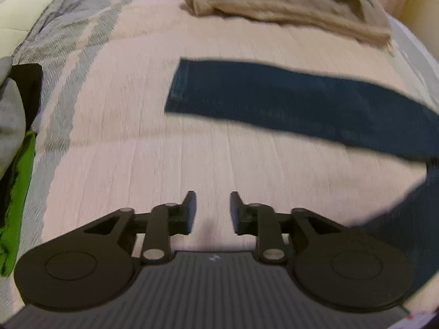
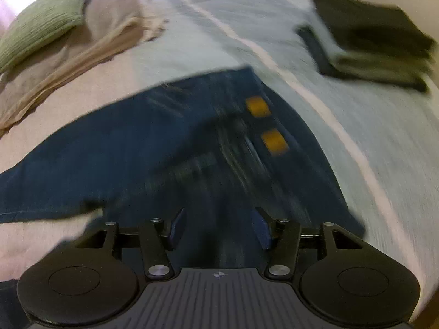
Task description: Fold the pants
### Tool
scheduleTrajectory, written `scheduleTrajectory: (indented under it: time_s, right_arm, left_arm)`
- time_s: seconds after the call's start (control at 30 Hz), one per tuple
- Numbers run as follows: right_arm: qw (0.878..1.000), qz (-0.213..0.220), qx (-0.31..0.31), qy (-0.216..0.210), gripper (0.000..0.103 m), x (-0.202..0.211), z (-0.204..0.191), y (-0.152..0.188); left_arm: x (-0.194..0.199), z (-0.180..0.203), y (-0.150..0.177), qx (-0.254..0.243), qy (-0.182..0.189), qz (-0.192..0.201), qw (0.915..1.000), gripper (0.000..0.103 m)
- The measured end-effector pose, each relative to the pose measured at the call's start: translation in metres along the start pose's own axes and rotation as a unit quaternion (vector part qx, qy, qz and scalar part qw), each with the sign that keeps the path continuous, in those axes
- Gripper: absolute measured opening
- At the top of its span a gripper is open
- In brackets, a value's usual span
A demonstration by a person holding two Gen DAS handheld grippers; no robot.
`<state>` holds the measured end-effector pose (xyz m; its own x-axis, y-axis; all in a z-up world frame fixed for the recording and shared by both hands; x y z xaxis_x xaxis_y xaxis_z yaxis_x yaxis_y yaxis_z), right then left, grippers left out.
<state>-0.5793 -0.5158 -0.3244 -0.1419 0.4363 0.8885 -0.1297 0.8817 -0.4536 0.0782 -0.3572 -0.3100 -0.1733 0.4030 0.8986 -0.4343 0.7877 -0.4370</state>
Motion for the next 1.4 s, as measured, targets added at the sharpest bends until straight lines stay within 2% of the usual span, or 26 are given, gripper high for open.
scheduleTrajectory:
  time_s: [0.2, 0.27, 0.3, 0.33, 0.47, 0.5, 0.57, 0.6, 0.63, 0.67, 0.73, 0.83, 0.87, 0.9, 0.93, 0.97, 1.0, 1.03, 1.07, 1.1, 1.13, 1.2, 1.27, 1.3, 1.33, 1.4]
  right_arm:
    - [0.999, -0.015, -0.047, 0.007, 0.052, 0.046, -0.002, 0.076]
    - [0.999, -0.023, -0.048, 0.003, 0.052, 0.052, -0.007, 0.094]
    - [0.999, -0.027, -0.047, -0.001, 0.052, 0.054, -0.01, 0.101]
    - [0.999, -0.03, -0.042, -0.005, 0.052, 0.055, -0.014, 0.107]
    - [0.998, -0.049, 0.016, -0.04, 0.052, 0.051, -0.039, 0.125]
    - [0.997, -0.055, 0.029, -0.053, 0.052, 0.048, -0.045, 0.13]
    - [0.994, -0.064, 0.049, -0.07, 0.052, 0.041, -0.055, 0.138]
    - [0.993, -0.066, 0.063, -0.074, 0.052, 0.038, -0.059, 0.141]
    - [0.992, -0.065, 0.08, -0.078, 0.052, 0.036, -0.064, 0.144]
    - [0.99, -0.064, 0.097, -0.081, 0.052, 0.034, -0.068, 0.147]
    - [0.987, -0.057, 0.128, -0.083, 0.052, 0.032, -0.073, 0.152]
    - [0.987, -0.05, 0.13, -0.082, 0.052, 0.033, -0.078, 0.16]
    - [0.988, -0.048, 0.127, -0.079, 0.052, 0.034, -0.079, 0.163]
    - [0.988, -0.046, 0.125, -0.076, 0.052, 0.035, -0.081, 0.166]
    - [0.989, -0.044, 0.123, -0.072, 0.052, 0.036, -0.081, 0.169]
    - [0.99, -0.041, 0.12, -0.067, 0.052, 0.037, -0.083, 0.172]
    - [0.991, -0.038, 0.117, -0.061, 0.052, 0.039, -0.086, 0.176]
    - [0.991, -0.034, 0.114, -0.053, 0.052, 0.042, -0.088, 0.179]
    - [0.992, -0.029, 0.11, -0.046, 0.052, 0.046, -0.09, 0.181]
    - [0.993, -0.025, 0.104, -0.04, 0.052, 0.053, -0.092, 0.185]
    - [0.994, -0.023, 0.098, -0.037, 0.052, 0.057, -0.093, 0.186]
    - [0.995, -0.014, 0.09, -0.034, 0.052, 0.071, -0.098, 0.193]
    - [0.995, -0.004, 0.09, -0.031, 0.052, 0.086, -0.103, 0.199]
    - [0.996, -0.001, 0.088, -0.03, 0.052, 0.09, -0.105, 0.202]
    - [0.996, 0.001, 0.083, -0.03, 0.052, 0.094, -0.106, 0.205]
    - [0.997, -0.002, 0.069, -0.028, 0.052, 0.1, -0.108, 0.209]
  left_arm:
    - [0.028, -0.022, 0.064, -0.02, -0.006, -0.038, 0.9991, 0.029]
    - [0.035, -0.028, 0.082, -0.027, -0.01, -0.043, 0.9987, 0.036]
    - [0.037, -0.03, 0.092, -0.034, -0.016, -0.044, 0.9983, 0.044]
    - [0.038, -0.033, 0.1, -0.042, -0.026, -0.046, 0.9977, 0.048]
    - [0.041, -0.035, 0.134, -0.096, -0.057, -0.046, 0.9927, 0.049]
    - [0.04, -0.038, 0.141, -0.088, -0.052, -0.049, 0.9935, 0.049]
    - [0.033, -0.051, 0.15, -0.032, -0.042, -0.061, 0.9967, 0.05]
    - [0.03, -0.054, 0.153, -0.032, -0.053, -0.054, 0.9966, 0.05]
    - [0.028, -0.052, 0.155, -0.063, -0.069, -0.046, 0.9946, 0.05]
    - [0.025, -0.046, 0.159, -0.113, -0.086, -0.037, 0.9891, 0.05]
    - [0.018, -0.033, 0.169, -0.224, -0.104, -0.022, 0.9688, 0.05]
    - [0.007, -0.02, 0.186, -0.352, -0.102, -0.013, 0.9305, 0.05]
    - [0.004, -0.016, 0.191, -0.39, -0.101, -0.006, 0.9153, 0.05]
    - [0.001, -0.013, 0.197, -0.434, -0.102, 0.004, 0.8952, 0.051]
    - [-0.002, -0.013, 0.202, -0.463, -0.104, 0.014, 0.8803, 0.05]
    - [-0.004, -0.013, 0.204, -0.482, -0.104, 0.025, 0.8697, 0.048]
    - [-0.006, -0.014, 0.204, -0.496, -0.1, 0.037, 0.8616, 0.031]
    - [-0.007, -0.014, 0.206, -0.507, -0.089, 0.038, 0.8567, 0.01]
    - [-0.006, -0.014, 0.209, -0.521, -0.075, 0.037, 0.8497, 0.004]
    - [-0.002, -0.015, 0.211, -0.529, -0.073, 0.044, 0.8444, 0.002]
    - [0.006, -0.018, 0.21, -0.524, -0.066, 0.05, 0.8475, 0.001]
    - [0.03, -0.027, 0.21, -0.501, -0.047, 0.059, 0.8622, 0.001]
    - [0.054, -0.031, 0.217, -0.497, -0.027, 0.056, 0.8656, 0.001]
    - [0.062, -0.03, 0.224, -0.501, -0.021, 0.056, 0.8635, 0.001]
    - [0.064, -0.029, 0.23, -0.504, -0.014, 0.049, 0.8623, 0.001]
    - [0.059, -0.028, 0.24, -0.5, -0.002, 0.03, 0.8657, 0.003]
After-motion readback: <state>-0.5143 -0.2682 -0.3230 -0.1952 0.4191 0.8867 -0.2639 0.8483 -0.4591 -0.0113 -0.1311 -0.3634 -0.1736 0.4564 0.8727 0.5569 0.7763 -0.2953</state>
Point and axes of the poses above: each gripper's, at about its wrist camera, not at the fingertips, and x roughly against the way its jaws point, z to its right, y to its underside, the point moved 3 cm from there along -x, roughly the way its jaws point, and after that the axes turned 4 degrees about x, right-handed, at the moved point
